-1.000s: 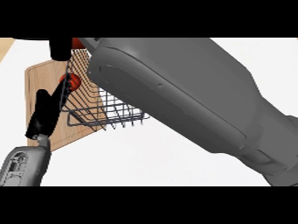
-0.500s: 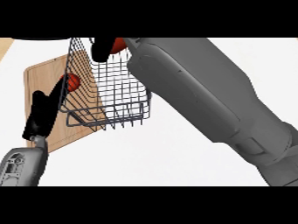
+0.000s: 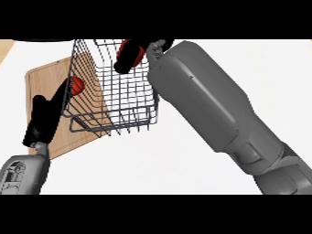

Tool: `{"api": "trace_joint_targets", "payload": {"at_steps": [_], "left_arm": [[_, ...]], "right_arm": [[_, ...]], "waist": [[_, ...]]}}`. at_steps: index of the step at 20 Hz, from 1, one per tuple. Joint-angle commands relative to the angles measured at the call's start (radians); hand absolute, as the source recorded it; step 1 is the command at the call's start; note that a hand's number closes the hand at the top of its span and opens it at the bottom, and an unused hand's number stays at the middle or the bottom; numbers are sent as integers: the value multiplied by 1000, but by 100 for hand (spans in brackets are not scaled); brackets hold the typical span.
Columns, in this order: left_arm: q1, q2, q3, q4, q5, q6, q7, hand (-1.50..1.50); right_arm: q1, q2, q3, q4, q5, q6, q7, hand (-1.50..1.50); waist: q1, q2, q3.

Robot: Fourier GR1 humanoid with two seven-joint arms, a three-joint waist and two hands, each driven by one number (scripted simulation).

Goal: Pick the bell pepper from the placemat and place it in the basket

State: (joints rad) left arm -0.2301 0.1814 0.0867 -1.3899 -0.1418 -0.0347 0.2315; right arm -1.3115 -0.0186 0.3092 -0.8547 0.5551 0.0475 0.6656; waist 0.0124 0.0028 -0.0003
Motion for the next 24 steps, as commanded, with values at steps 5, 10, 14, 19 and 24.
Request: {"api": "trace_joint_targets", "payload": {"at_steps": [5,10,14,19,24], "left_arm": [[78,-6,-12,-48,-19,9,-23,0],[3,17,28,9,11,-11,2,0],[13,-15,-11,-35,-16,11,27,0],[-19,3,21,12,-5,11,15,0],[41,14,21,7,-4,-11,-31,0]], "right_arm": [[92,18,-43,-61,-14,-166,-83,-150],[116,18,-110,-83,22,-350,-110,-150],[133,-39,-169,-136,44,-384,-55,-150],[209,-169,-304,-228,-69,-313,-71,-150],[422,-274,-332,-426,-134,-191,-73,-150]], "waist": [[-1,-4,0],[-9,-2,0],[-13,-6,1],[-24,-5,1],[-31,-9,1]]}}
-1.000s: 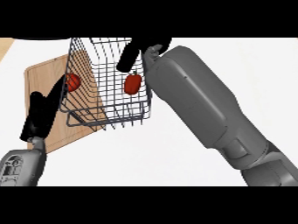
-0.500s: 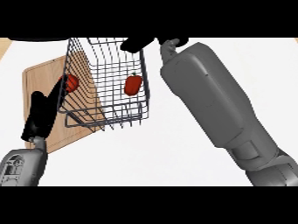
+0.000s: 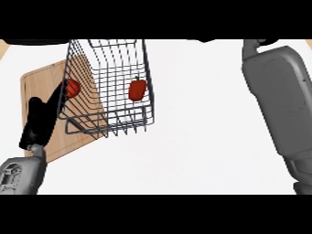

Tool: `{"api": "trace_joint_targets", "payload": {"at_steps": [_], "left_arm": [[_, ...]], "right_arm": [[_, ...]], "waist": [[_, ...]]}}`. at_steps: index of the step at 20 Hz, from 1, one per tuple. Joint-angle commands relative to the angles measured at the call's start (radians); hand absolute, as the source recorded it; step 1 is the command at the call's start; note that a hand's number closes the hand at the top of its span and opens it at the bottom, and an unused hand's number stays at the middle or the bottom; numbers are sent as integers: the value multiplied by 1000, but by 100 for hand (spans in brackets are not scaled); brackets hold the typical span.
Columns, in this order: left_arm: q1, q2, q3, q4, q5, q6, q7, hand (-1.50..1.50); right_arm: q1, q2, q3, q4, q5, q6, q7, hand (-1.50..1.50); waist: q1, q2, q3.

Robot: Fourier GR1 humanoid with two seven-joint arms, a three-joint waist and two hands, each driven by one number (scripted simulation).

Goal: Pick the bell pepper from the placemat and place it in the basket

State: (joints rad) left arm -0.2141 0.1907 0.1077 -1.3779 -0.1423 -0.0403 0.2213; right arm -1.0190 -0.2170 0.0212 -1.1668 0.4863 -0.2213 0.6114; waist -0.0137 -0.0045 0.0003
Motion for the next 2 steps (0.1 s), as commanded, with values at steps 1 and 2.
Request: {"api": "trace_joint_targets", "payload": {"at_steps": [1,2], "left_arm": [[-13,-6,0,7,-9,13,9,0],[7,-6,-6,-37,-6,10,31,0]], "right_arm": [[129,-118,-74,-147,-98,123,-23,-150],[179,-162,-123,-157,-141,130,-84,-150]], "waist": [[-6,-1,0],[-8,-2,1]]}}
